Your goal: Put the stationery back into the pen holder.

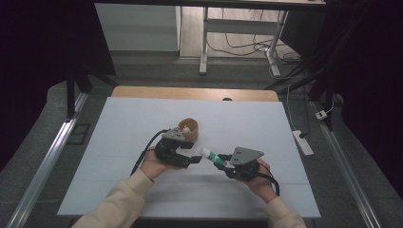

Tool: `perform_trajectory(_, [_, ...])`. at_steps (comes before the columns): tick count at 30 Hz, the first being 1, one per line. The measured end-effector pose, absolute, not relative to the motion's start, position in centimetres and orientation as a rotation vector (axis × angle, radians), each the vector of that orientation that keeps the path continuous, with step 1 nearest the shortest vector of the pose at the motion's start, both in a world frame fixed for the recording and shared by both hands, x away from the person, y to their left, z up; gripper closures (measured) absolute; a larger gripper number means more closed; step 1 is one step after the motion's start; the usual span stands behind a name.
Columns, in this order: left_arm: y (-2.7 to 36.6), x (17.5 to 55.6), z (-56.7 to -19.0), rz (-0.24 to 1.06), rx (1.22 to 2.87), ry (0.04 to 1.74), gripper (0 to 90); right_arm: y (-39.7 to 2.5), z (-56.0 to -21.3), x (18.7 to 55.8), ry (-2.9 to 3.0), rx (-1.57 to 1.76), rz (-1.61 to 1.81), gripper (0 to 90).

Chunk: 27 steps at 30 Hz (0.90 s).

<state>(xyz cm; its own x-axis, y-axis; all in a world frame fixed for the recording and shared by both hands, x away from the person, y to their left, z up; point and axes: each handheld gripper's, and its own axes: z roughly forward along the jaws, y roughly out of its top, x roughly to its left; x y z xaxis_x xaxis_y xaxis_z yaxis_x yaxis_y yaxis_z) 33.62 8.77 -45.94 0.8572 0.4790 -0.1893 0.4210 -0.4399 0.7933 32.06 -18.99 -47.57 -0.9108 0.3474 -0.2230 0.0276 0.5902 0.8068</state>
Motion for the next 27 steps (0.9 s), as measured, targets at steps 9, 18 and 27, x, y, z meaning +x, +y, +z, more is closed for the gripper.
perform_trajectory(9, [8.3, 33.5, -46.2, 0.048, 2.031, 0.639, 31.6, -18.6, -48.0, 32.0, 2.478, 0.336, 1.293, 65.5])
perform_trajectory(18, [7.6, 33.5, -47.0, -0.012, 1.965, 0.646, 38.0, -18.2, -48.2, 31.7, 2.451, 0.338, 1.362, 65.5])
perform_trajectory(27, [7.3, 33.4, -47.1, -0.095, 1.937, 0.583, 64.0, -17.7, -48.7, 31.6, 2.473, 0.306, 1.336, 65.2])
